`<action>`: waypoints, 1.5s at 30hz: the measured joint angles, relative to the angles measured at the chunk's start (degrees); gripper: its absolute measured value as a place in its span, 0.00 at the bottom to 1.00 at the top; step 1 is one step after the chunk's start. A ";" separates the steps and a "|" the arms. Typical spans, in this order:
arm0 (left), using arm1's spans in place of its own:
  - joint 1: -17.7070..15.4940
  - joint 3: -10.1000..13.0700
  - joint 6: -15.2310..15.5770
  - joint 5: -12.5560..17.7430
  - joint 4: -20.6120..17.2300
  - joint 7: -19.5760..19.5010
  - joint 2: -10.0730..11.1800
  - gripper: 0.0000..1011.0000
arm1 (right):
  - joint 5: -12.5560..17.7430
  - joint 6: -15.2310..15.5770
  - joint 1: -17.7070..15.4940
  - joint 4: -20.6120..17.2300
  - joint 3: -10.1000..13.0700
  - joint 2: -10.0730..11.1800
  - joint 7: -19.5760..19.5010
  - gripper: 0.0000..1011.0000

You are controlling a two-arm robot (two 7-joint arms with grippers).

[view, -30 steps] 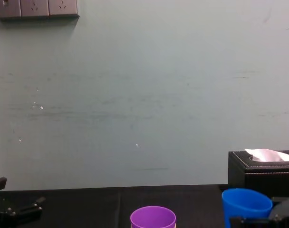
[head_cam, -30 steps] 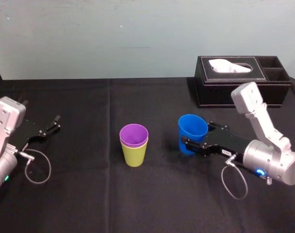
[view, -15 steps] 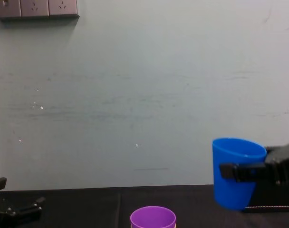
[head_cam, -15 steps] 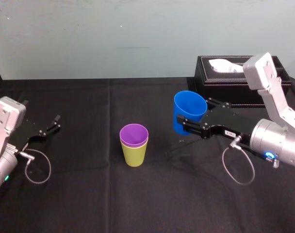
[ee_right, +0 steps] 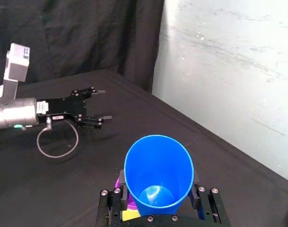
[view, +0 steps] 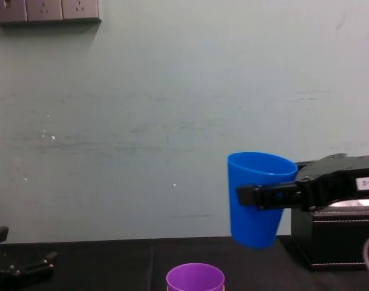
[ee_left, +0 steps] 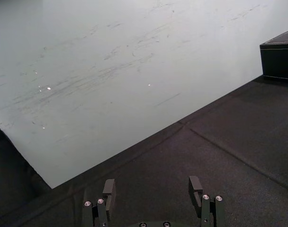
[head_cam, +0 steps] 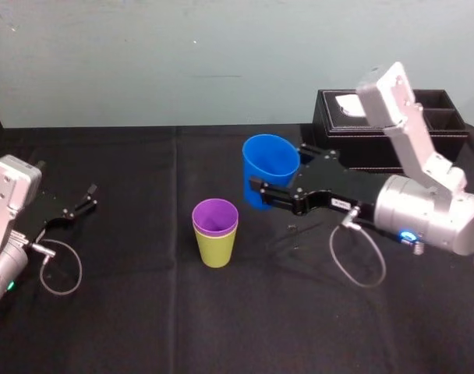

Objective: Stack the three plastic cups sequentially using one hand.

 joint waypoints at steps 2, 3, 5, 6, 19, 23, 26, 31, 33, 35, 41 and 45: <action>0.00 0.00 0.00 0.00 0.00 0.00 0.00 1.00 | -0.23 0.12 0.54 0.31 -0.67 -0.35 -0.01 0.72; 0.00 0.00 0.00 0.00 0.00 0.00 0.00 1.00 | -0.40 0.30 1.03 0.64 -1.25 -0.68 -0.02 0.72; 0.00 0.00 0.00 0.00 0.00 0.00 0.00 1.00 | -0.55 0.51 1.56 1.06 -1.89 -1.09 -0.04 0.72; 0.00 0.00 0.00 0.00 0.00 0.00 0.00 1.00 | -0.66 0.62 1.84 1.30 -2.21 -1.32 -0.05 0.72; 0.00 0.00 0.00 0.00 0.00 0.00 0.00 1.00 | -2.67 1.47 4.87 4.87 -6.37 -4.13 -0.14 0.72; 0.00 0.00 0.00 0.00 0.00 0.00 0.00 1.00 | -2.99 1.48 5.04 5.18 -6.76 -4.43 -0.12 0.72; 0.00 0.00 0.00 0.00 0.00 0.00 0.00 1.00 | -3.22 1.48 5.24 5.48 -7.05 -4.77 -0.06 0.72; 0.00 0.00 0.00 0.00 0.00 0.00 0.00 1.00 | -3.84 1.42 5.57 6.13 -7.54 -5.34 -0.01 0.72; 0.00 0.00 0.00 0.00 0.00 0.00 0.00 1.00 | -4.07 1.40 5.76 6.59 -7.74 -5.62 0.01 0.72; 0.00 0.00 0.00 0.00 0.00 0.00 0.00 1.00 | -4.26 1.38 5.92 7.01 -7.86 -5.85 0.03 0.72; 0.00 0.00 0.00 0.00 0.00 0.00 0.00 1.00 | -4.77 1.29 6.48 8.70 -8.16 -6.79 0.23 0.72; 0.00 0.00 0.00 0.00 0.00 0.00 0.00 1.00 | -5.07 1.03 6.77 9.67 -8.30 -7.26 0.46 0.72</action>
